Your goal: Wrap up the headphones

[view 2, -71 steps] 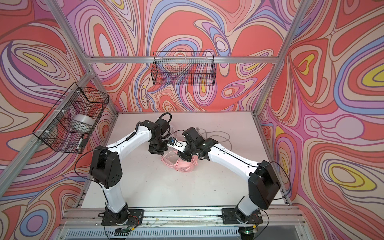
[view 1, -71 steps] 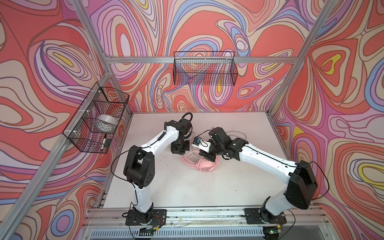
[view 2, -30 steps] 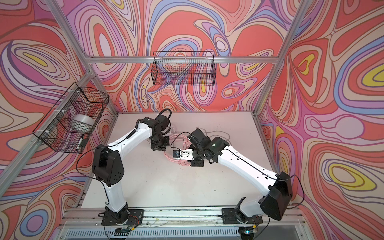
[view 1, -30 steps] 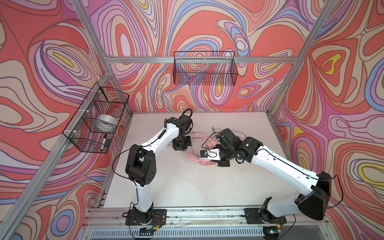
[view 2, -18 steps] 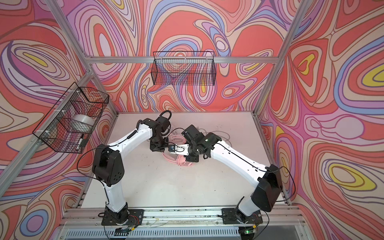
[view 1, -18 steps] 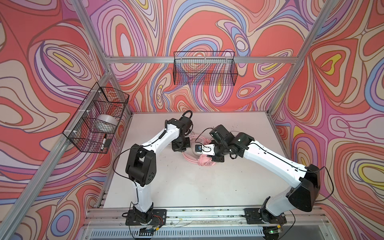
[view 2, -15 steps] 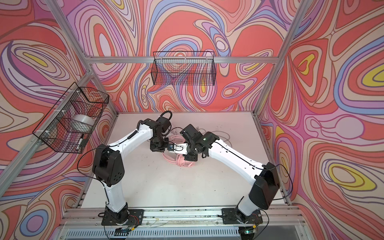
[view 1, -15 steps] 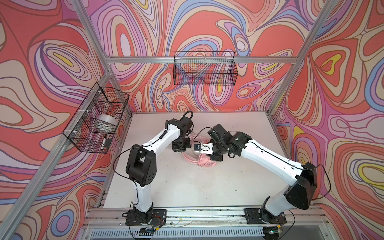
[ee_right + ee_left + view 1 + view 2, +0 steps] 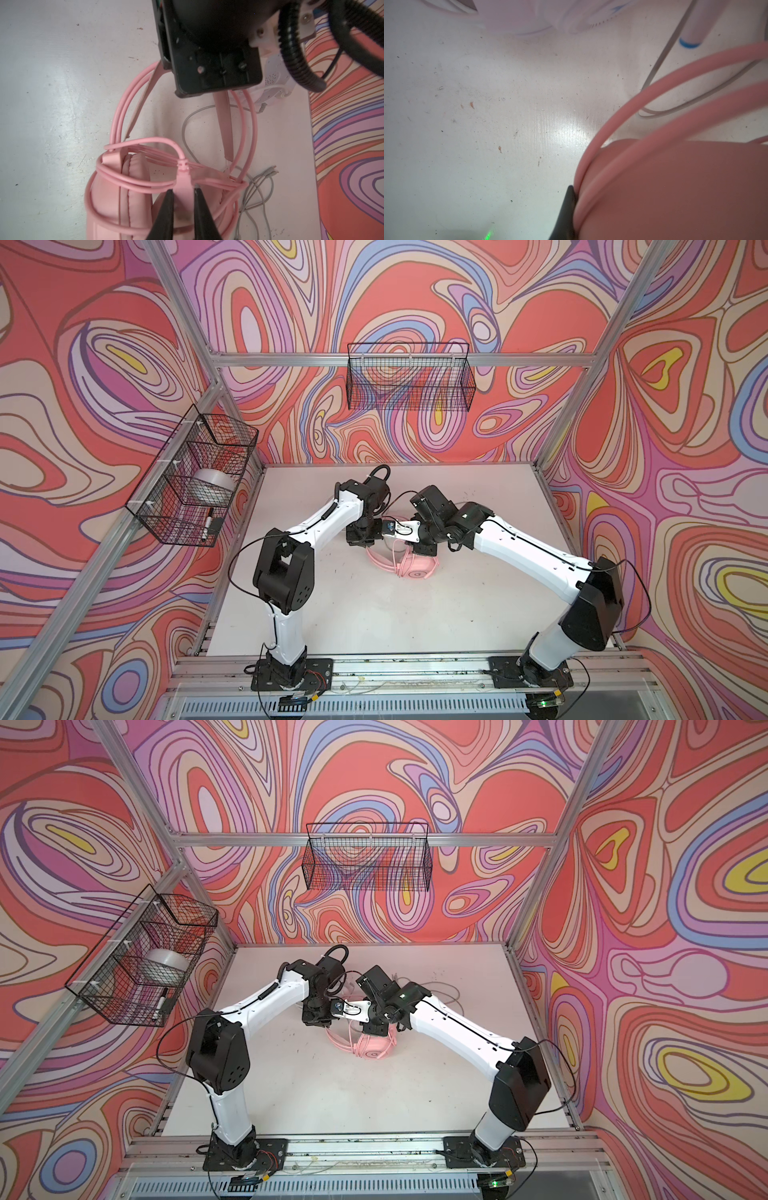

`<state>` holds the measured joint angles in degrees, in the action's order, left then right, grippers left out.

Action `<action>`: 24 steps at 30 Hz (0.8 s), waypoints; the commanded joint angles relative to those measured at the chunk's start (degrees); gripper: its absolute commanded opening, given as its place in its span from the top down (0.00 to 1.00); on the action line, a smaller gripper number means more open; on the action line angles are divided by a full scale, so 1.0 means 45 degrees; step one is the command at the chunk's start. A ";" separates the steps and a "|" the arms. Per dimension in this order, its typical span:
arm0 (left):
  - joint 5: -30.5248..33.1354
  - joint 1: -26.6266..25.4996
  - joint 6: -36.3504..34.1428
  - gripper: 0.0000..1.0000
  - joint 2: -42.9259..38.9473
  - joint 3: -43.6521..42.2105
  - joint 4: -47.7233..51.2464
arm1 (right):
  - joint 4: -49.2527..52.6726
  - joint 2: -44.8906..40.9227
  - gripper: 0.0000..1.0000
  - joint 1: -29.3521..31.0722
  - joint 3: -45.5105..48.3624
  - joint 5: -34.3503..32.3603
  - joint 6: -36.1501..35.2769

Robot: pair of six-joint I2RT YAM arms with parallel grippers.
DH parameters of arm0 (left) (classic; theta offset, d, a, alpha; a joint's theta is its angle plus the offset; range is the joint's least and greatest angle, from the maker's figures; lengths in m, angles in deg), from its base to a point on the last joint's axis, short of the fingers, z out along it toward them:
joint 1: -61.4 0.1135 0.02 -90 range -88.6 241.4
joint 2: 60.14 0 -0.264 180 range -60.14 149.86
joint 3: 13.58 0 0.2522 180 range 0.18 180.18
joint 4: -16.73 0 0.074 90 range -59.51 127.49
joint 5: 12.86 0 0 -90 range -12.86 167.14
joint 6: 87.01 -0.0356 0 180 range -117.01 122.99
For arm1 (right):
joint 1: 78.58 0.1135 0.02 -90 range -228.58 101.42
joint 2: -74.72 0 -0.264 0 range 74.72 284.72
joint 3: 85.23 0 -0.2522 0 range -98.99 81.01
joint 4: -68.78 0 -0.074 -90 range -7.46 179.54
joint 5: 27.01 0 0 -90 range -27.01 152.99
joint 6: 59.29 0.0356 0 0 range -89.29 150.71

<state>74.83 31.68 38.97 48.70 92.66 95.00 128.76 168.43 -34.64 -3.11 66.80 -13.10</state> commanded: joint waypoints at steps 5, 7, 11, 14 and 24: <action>-0.0310 -0.0213 -0.0089 1.00 -0.0342 -0.0027 0.0496 | -0.0661 0.0534 0.94 -0.0244 -0.0133 0.0110 0.0265; -0.0312 -0.0213 -0.0075 1.00 -0.0349 -0.0047 0.0509 | -0.0697 0.0653 0.94 -0.0288 -0.0155 0.0176 0.0312; -0.0423 -0.0253 -0.0057 1.00 -0.0327 -0.0084 0.0508 | -0.0855 0.0864 0.90 -0.0371 -0.0151 0.0283 0.0367; -0.0457 -0.0269 -0.0010 1.00 -0.0287 -0.0084 0.0498 | -0.0912 0.0999 0.86 -0.0428 -0.0136 0.0317 0.0416; -0.0898 -0.0272 0.0069 1.00 -0.0044 -0.0162 0.0293 | -0.1222 0.0992 0.75 -0.0624 0.0232 0.0529 0.0662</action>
<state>73.83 30.99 39.06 48.70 92.01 95.15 125.32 172.87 -36.80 -2.95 68.42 -11.31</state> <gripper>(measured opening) 0.078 0.242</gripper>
